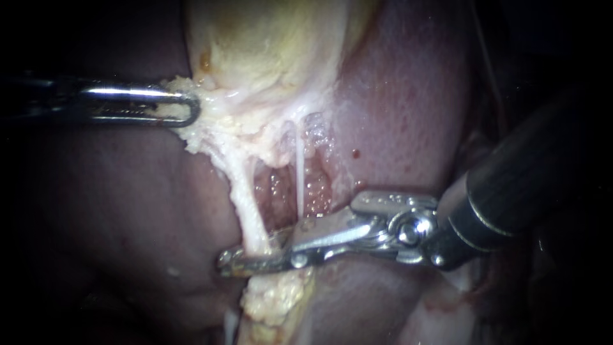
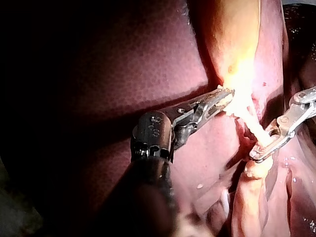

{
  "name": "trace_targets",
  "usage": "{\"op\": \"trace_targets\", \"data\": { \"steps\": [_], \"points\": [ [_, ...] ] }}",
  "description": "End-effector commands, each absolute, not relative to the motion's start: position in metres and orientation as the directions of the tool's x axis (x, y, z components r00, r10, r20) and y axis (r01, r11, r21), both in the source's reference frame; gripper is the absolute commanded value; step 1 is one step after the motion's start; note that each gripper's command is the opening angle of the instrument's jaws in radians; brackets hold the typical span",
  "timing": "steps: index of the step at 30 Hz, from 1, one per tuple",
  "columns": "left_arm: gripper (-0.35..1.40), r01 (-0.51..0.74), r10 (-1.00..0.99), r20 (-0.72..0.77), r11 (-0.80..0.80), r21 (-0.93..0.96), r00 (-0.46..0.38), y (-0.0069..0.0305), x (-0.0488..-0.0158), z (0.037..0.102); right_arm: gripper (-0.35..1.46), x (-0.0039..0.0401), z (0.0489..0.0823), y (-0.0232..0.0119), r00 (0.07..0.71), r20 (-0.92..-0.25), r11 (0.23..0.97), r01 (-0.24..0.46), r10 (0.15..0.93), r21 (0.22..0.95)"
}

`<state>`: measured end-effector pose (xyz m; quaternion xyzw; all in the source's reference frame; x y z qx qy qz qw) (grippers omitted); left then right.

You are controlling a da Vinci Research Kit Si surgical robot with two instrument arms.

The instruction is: Going back first clip left tube

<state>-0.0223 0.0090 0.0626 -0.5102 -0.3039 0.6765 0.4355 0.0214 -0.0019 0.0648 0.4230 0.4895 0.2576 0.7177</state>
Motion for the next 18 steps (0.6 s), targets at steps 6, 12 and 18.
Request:
{"op": "trace_targets", "data": {
  "steps": [6,12,18],
  "points": [
    [-0.35,-0.279,0.899,-0.426,-0.436,-0.855,-0.100,0.0090,-0.0223,0.0626,0.38,0.0225,0.0660,-0.0030,0.378,-0.597,0.574,0.185,0.707,0.798],
    [-0.35,-0.279,0.899,-0.426,-0.436,-0.855,-0.100,0.0090,-0.0222,0.0626,0.46,0.0233,0.0667,-0.0033,0.356,-0.603,0.586,0.169,0.713,0.792],
    [-0.35,-0.279,0.899,-0.426,-0.436,-0.855,-0.100,0.0089,-0.0222,0.0626,0.49,0.0232,0.0678,-0.0022,0.304,-0.693,0.698,0.114,0.653,0.707]
  ]
}}
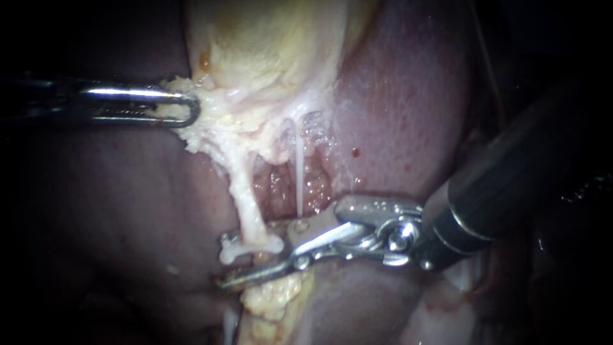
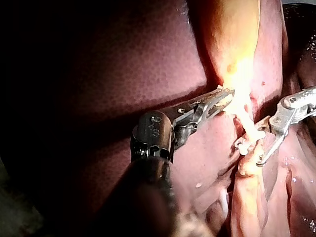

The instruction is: Going back first clip left tube

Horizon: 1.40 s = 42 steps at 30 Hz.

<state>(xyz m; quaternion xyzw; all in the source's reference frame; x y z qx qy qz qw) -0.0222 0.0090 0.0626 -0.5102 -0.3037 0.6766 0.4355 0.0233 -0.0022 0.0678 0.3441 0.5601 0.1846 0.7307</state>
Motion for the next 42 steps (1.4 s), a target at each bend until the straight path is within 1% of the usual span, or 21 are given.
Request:
{"op": "trace_targets", "data": {
  "steps": [1,2,7,10,13,15,20,22,25,30,33,37,42],
  "points": [
    [-0.35,-0.279,0.899,-0.426,-0.436,-0.855,-0.100,0.0089,-0.0223,0.0625,0.49,0.0232,0.0681,-0.0020,0.295,-0.709,0.718,0.098,0.640,0.689],
    [-0.35,-0.280,0.899,-0.426,-0.436,-0.855,-0.100,0.0089,-0.0223,0.0625,0.49,0.0231,0.0683,-0.0017,0.288,-0.731,0.742,0.092,0.618,0.664],
    [-0.35,-0.279,0.899,-0.426,-0.436,-0.855,-0.100,0.0089,-0.0223,0.0625,0.49,0.0225,0.0690,-0.0010,0.276,-0.775,0.792,0.073,0.568,0.606],
    [-0.35,-0.279,0.899,-0.426,-0.436,-0.855,-0.100,0.0089,-0.0223,0.0625,0.49,0.0220,0.0692,-0.0008,0.273,-0.796,0.812,0.080,0.540,0.578],
    [-0.35,-0.279,0.899,-0.426,-0.436,-0.855,-0.100,0.0089,-0.0222,0.0625,0.49,0.0215,0.0692,-0.0009,0.272,-0.806,0.821,0.086,0.526,0.565],
    [-0.35,-0.279,0.899,-0.426,-0.436,-0.855,-0.100,0.0089,-0.0222,0.0625,0.49,0.0209,0.0690,-0.0010,0.268,-0.829,0.841,0.102,0.491,0.531],
    [-0.35,-0.279,0.899,-0.426,-0.436,-0.855,-0.100,0.0088,-0.0221,0.0625,0.50,0.0171,0.0677,-0.0011,0.259,-0.862,0.867,0.133,0.436,0.479],
    [-0.35,-0.279,0.899,-0.426,-0.437,-0.855,-0.100,0.0088,-0.0221,0.0625,0.50,0.0149,0.0671,-0.0010,0.257,-0.864,0.874,0.114,0.433,0.472],
    [-0.35,-0.279,0.899,-0.426,-0.437,-0.855,-0.100,0.0088,-0.0221,0.0625,0.50,0.0122,0.0662,-0.0005,0.255,-0.874,0.894,0.069,0.413,0.442],
    [-0.35,-0.279,0.899,-0.427,-0.437,-0.855,-0.100,0.0088,-0.0221,0.0625,0.50,0.0080,0.0647,0.0007,0.255,-0.876,0.897,0.061,0.411,0.438],
    [-0.35,-0.279,0.899,-0.427,-0.437,-0.855,-0.100,0.0088,-0.0221,0.0625,0.50,0.0062,0.0640,0.0018,0.255,-0.876,0.899,0.051,0.411,0.436],
    [-0.35,-0.279,0.899,-0.427,-0.437,-0.855,-0.100,0.0087,-0.0222,0.0625,0.50,0.0049,0.0637,0.0027,0.254,-0.875,0.899,0.047,0.411,0.436],
    [-0.35,-0.280,0.898,-0.427,-0.438,-0.854,-0.100,0.0086,-0.0223,0.0627,0.50,0.0045,0.0639,0.0026,0.254,-0.876,0.899,0.050,0.410,0.435]
  ]
}}
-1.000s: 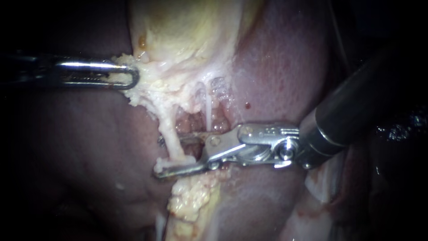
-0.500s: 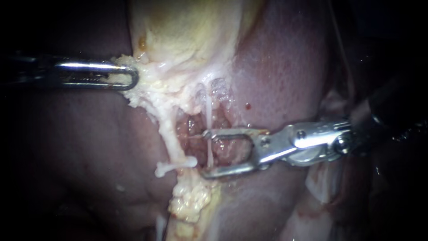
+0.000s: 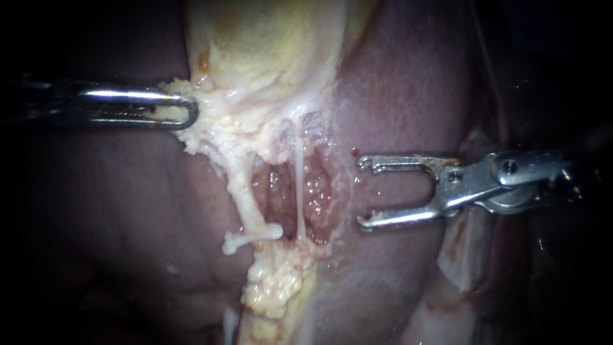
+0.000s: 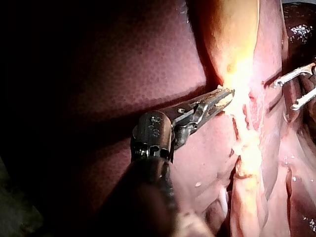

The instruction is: Going back first clip left tube

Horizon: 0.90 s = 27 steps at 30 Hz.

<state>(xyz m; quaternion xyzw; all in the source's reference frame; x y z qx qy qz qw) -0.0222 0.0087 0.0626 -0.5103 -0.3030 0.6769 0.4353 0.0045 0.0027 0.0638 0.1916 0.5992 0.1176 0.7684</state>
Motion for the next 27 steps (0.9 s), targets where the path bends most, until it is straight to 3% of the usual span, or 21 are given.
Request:
{"op": "trace_targets", "data": {
  "steps": [1,15,27],
  "points": [
    [-0.35,-0.280,0.898,-0.429,-0.438,-0.854,-0.097,0.0086,-0.0224,0.0627,0.50,0.0044,0.0639,0.0026,0.254,-0.876,0.899,0.051,0.410,0.435],
    [-0.35,-0.285,0.893,-0.432,-0.450,-0.847,-0.127,0.0075,-0.0273,0.0659,0.50,0.0041,0.0637,0.0024,0.254,-0.876,0.899,0.052,0.409,0.435],
    [-0.35,-0.285,0.892,-0.433,-0.452,-0.845,-0.130,0.0077,-0.0278,0.0668,0.50,0.0041,0.0636,0.0023,0.254,-0.876,0.898,0.056,0.409,0.436]
  ]
}}
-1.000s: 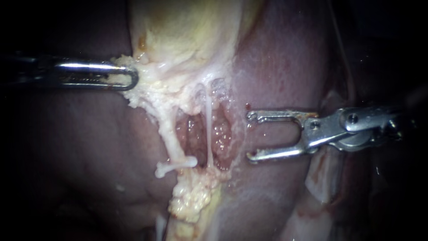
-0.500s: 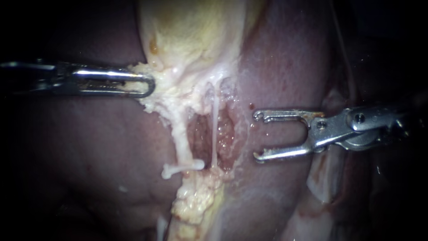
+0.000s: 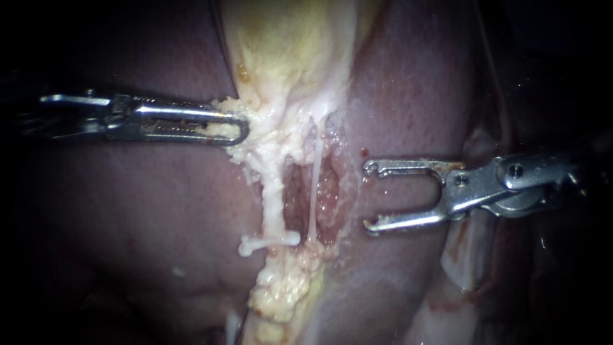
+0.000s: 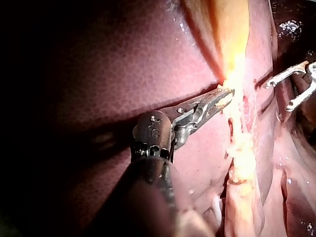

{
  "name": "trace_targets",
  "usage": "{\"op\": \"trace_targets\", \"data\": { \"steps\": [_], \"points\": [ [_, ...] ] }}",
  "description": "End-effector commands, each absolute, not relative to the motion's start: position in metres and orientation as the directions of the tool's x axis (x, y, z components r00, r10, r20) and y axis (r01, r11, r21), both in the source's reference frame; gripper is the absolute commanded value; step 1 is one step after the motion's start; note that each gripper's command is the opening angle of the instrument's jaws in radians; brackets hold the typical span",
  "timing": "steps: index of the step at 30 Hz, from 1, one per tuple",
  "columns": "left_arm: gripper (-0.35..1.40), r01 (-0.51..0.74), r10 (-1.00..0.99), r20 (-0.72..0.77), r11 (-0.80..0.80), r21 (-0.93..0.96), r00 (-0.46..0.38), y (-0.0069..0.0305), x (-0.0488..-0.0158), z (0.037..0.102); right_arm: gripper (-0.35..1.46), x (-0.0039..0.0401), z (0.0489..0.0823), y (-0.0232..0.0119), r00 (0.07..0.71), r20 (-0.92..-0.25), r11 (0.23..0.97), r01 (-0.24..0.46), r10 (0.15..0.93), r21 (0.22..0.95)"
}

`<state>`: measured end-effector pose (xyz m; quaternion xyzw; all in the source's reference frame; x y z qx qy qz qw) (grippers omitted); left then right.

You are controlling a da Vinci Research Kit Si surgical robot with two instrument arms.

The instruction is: Going back first clip left tube

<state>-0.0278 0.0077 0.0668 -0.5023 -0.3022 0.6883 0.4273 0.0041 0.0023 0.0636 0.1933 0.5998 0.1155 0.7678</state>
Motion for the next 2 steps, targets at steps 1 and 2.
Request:
{"op": "trace_targets", "data": {
  "steps": [1,2],
  "points": [
    [-0.35,-0.285,0.892,-0.433,-0.452,-0.845,-0.130,0.0077,-0.0279,0.0668,0.50,0.0041,0.0636,0.0023,0.254,-0.876,0.898,0.056,0.409,0.436],
    [-0.35,-0.285,0.892,-0.433,-0.452,-0.845,-0.130,0.0077,-0.0278,0.0668,0.50,0.0041,0.0635,0.0023,0.254,-0.876,0.898,0.056,0.409,0.436]
  ]
}}
